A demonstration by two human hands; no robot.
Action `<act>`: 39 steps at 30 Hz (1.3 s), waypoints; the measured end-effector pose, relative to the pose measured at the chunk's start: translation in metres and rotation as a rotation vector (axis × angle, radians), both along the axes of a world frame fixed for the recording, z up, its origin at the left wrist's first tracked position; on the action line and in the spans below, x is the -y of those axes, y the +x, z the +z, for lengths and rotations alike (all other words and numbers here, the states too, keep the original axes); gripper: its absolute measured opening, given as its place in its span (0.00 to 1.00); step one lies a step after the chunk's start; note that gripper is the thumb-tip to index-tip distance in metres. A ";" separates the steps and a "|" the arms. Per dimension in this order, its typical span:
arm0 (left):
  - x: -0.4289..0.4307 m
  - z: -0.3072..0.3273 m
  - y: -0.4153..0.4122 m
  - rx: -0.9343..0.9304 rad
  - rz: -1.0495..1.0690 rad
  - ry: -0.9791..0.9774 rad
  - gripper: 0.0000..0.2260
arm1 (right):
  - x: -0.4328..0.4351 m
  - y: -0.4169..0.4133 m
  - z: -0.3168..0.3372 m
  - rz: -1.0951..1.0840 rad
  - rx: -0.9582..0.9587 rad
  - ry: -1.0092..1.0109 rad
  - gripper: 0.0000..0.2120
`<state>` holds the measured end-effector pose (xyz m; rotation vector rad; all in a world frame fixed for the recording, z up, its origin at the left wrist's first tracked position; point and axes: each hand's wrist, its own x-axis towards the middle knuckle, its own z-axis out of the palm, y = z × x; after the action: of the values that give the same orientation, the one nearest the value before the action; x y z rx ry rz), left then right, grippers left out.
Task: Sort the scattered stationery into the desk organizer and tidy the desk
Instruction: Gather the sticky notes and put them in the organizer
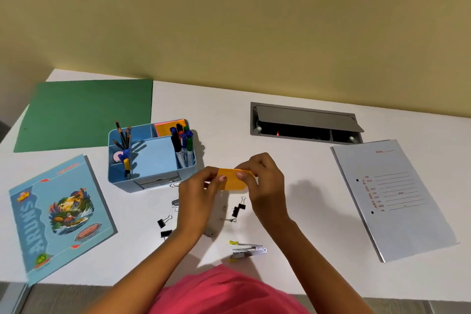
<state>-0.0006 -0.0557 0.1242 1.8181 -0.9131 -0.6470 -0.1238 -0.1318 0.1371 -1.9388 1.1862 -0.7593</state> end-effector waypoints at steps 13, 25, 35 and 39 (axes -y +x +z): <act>0.018 0.012 0.108 -0.377 0.314 -0.154 0.21 | 0.060 0.142 0.058 0.121 0.144 -0.450 0.05; 0.066 -0.008 0.143 -0.548 0.363 0.185 0.36 | 0.113 0.204 -0.003 0.483 -0.300 -0.277 0.05; 0.076 -0.013 0.155 -0.493 0.378 0.307 0.45 | 0.121 0.215 -0.030 0.516 -0.408 -0.076 0.06; 0.069 -0.019 0.154 -0.377 0.335 0.262 0.38 | 0.126 0.214 -0.034 0.517 -0.395 -0.004 0.08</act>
<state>0.1536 -0.1245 0.1051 1.9301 -0.2735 -0.8835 0.0899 -0.2575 0.1033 -2.3263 0.8259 -0.1100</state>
